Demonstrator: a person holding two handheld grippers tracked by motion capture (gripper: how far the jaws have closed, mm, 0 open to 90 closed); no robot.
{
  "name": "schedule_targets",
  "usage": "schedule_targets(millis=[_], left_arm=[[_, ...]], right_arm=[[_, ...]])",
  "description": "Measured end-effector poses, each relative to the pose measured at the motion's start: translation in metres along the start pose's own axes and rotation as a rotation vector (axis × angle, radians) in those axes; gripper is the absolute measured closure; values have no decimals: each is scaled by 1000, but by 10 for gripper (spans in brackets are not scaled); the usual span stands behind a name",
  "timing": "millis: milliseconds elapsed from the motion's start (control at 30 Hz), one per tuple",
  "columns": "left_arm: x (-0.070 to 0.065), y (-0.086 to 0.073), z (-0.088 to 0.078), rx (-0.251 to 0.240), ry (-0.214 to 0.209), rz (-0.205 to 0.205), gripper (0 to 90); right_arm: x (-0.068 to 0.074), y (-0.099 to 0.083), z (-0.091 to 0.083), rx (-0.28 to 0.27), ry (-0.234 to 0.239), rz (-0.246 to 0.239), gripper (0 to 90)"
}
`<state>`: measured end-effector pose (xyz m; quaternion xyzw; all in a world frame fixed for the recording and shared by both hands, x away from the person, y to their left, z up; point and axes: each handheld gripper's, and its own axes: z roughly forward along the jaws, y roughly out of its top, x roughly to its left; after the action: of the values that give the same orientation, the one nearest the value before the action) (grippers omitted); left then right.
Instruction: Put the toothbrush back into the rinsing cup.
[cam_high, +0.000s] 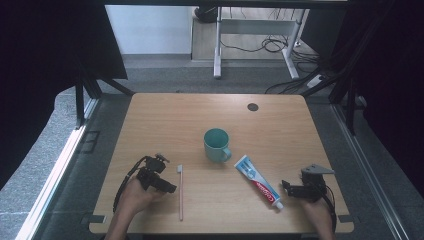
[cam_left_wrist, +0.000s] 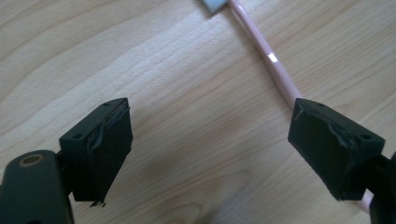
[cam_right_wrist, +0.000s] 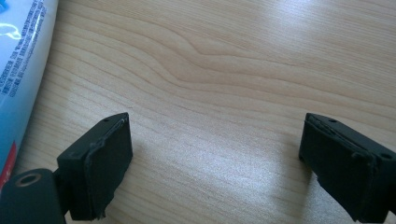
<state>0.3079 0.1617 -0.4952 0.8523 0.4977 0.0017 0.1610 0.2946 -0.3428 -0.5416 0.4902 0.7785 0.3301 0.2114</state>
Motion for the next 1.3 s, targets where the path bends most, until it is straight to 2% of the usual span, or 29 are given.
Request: schedule_targets(millis=[67,133,233,600,833,1100,1233,1300], left_arm=[[-5,7,0,41,-7,15,143],[-6,9,1,50,-12,13,148],[-11,20,4,95,-16,27,177],[-28,38,19,185,-35,25,343],[-37,41,23,224,11,79,505],[-44,43,24,260,91,132,711],[-43,44,24,271,89,146,814],[-42,44,24,273,85,151,831]], right_arm=[[0,0,0,0,0,0,93],[0,0,0,0,0,1,92],[0,0,0,-1,0,2,92],[0,0,0,0,0,1,92],[0,0,0,0,0,1,93],[0,0,0,0,-1,1,93],[0,0,0,0,0,1,93],[0,0,0,0,-1,1,93]])
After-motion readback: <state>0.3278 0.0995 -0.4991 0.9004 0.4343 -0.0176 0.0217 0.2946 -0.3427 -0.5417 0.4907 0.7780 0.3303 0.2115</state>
